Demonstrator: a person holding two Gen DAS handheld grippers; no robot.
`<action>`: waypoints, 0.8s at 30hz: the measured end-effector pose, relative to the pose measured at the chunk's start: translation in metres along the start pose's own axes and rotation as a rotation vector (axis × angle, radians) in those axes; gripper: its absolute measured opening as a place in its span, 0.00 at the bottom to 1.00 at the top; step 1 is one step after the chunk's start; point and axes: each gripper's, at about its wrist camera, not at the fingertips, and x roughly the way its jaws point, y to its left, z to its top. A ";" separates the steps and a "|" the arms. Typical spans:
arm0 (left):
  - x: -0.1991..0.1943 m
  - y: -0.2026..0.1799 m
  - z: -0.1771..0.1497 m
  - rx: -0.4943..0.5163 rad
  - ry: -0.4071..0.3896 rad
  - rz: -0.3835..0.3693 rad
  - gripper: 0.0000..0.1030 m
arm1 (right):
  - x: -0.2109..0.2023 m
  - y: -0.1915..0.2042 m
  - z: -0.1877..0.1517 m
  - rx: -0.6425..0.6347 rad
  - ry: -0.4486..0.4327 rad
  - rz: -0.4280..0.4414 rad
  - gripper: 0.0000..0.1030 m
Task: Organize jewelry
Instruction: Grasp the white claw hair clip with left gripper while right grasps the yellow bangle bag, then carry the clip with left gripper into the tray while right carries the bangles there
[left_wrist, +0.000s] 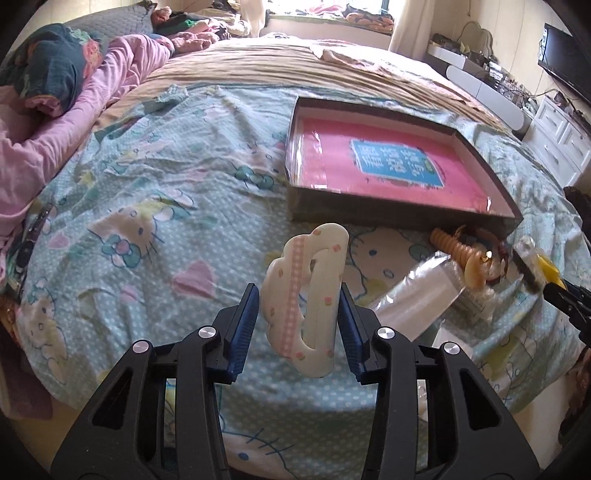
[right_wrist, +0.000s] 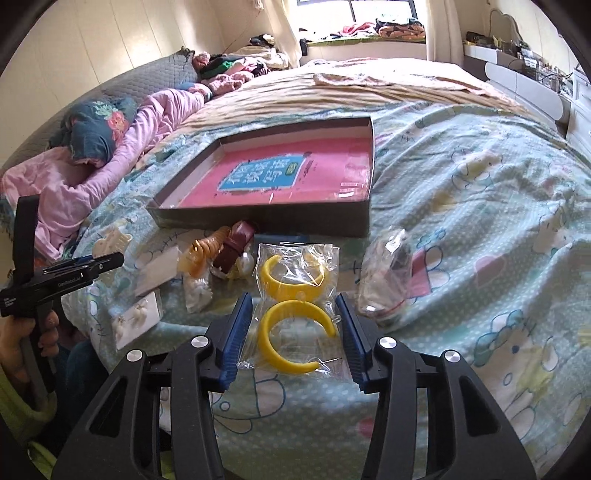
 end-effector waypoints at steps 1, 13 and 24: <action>-0.001 0.000 0.003 -0.003 -0.006 0.000 0.33 | -0.004 -0.001 0.003 0.001 -0.013 0.000 0.44; -0.001 -0.003 0.045 -0.027 -0.060 -0.030 0.27 | -0.015 -0.008 0.049 -0.007 -0.145 -0.024 0.44; 0.017 -0.018 0.085 -0.042 -0.084 -0.068 0.27 | 0.009 -0.006 0.085 -0.026 -0.169 -0.034 0.44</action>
